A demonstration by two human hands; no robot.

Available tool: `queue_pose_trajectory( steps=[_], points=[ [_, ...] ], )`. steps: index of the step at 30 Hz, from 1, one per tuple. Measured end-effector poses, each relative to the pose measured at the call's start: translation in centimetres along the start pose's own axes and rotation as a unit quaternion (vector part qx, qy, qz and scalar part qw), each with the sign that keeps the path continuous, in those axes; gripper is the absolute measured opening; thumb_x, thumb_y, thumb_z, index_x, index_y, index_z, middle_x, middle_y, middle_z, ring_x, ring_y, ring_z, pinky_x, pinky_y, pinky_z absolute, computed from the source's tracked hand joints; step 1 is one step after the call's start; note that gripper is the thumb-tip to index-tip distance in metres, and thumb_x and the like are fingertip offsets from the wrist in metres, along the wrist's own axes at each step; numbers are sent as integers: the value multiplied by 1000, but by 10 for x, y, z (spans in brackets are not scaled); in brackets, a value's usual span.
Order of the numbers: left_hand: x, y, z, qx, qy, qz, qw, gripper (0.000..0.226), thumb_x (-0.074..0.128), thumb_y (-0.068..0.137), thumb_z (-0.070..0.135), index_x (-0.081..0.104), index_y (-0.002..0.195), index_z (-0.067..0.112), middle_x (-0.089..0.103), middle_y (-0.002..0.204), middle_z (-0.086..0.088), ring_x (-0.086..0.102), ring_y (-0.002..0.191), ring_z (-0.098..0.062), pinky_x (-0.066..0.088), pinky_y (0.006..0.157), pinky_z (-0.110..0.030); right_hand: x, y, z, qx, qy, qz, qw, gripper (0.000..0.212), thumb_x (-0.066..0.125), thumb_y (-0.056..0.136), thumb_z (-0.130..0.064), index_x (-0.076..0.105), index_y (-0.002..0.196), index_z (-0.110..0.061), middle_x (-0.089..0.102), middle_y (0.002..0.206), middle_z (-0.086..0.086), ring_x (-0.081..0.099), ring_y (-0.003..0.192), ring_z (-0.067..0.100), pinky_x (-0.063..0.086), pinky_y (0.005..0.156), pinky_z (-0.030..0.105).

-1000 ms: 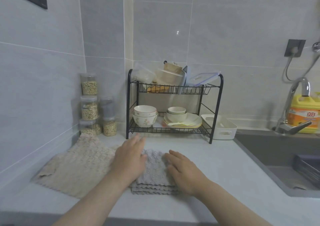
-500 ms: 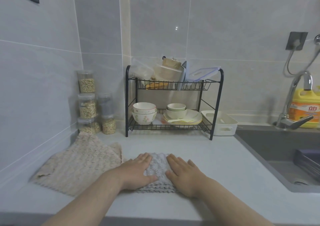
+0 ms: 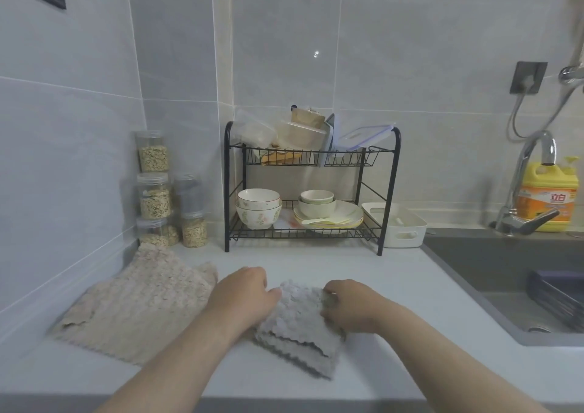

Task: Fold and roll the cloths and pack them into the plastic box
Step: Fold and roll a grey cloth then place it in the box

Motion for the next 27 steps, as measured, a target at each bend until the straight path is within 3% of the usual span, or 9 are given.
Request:
queue_pose_trajectory(
  steps=[3,6,8,11,14,16,20,24,27],
  points=[
    [14,14,-5,-37,-153,-118,980,61,65,82,42,46,134,18,53,121,2,55,107,-13,41,86,-24,-6,6,7,-77,55,10,995,35,58,90,-20,58,125,-21,58,118,0,54,115,23,43,93,27],
    [23,21,-8,-30,-270,-221,937,48,73,80,22,49,122,24,55,104,3,55,83,-4,40,77,-17,-6,9,14,-54,171,23,984,42,60,93,-22,51,133,-23,52,120,-5,59,114,21,48,85,25],
    [24,28,-14,-27,-244,-237,940,71,77,77,25,41,138,19,54,127,0,55,104,-8,41,87,-17,-8,9,22,-34,223,6,974,32,61,92,-31,55,121,-17,52,105,-5,59,94,15,43,74,23],
    [23,36,-12,3,-145,-259,955,97,81,72,31,26,149,14,39,148,-2,44,127,-14,35,99,-19,-14,6,31,-44,151,-84,984,36,67,83,-40,55,101,-10,55,91,-3,51,80,13,38,71,26],
    [21,37,-2,42,-42,-275,960,83,79,72,30,37,142,17,47,139,3,49,119,-13,39,101,-21,-16,8,30,-41,23,-106,993,40,73,73,-49,46,86,-22,50,95,-5,49,84,14,41,71,29],
    [22,37,2,60,-16,-283,957,62,79,68,30,51,123,24,56,127,5,54,112,-13,45,100,-30,-19,9,26,-31,-23,-106,994,47,74,67,-56,45,87,-25,48,102,-4,50,91,17,42,70,31],
    [19,31,7,88,-32,-250,964,45,79,67,22,55,106,23,58,108,7,56,100,-12,49,91,-29,-17,12,31,-4,2,-101,995,55,78,64,-57,49,97,-25,47,107,-5,51,96,18,43,77,31],
    [16,12,9,135,-135,-140,972,33,79,69,29,55,91,25,63,91,13,60,85,0,50,75,-22,-12,-1,36,-13,175,-48,983,41,85,61,-44,56,82,-23,60,81,-10,59,78,10,45,63,18],
    [18,-1,6,150,-179,-74,969,28,77,72,35,54,86,28,65,83,15,59,77,3,46,65,-17,-13,-18,38,-36,259,-34,965,25,84,71,-25,60,76,-24,58,70,-13,51,55,-4,38,52,10]
  ],
)
Point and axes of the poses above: each hand's wrist, its own y-axis towards the middle knuckle, its own x-axis out of the palm, z = x × y, the point moved 2 cm from there along y, towards the middle knuckle
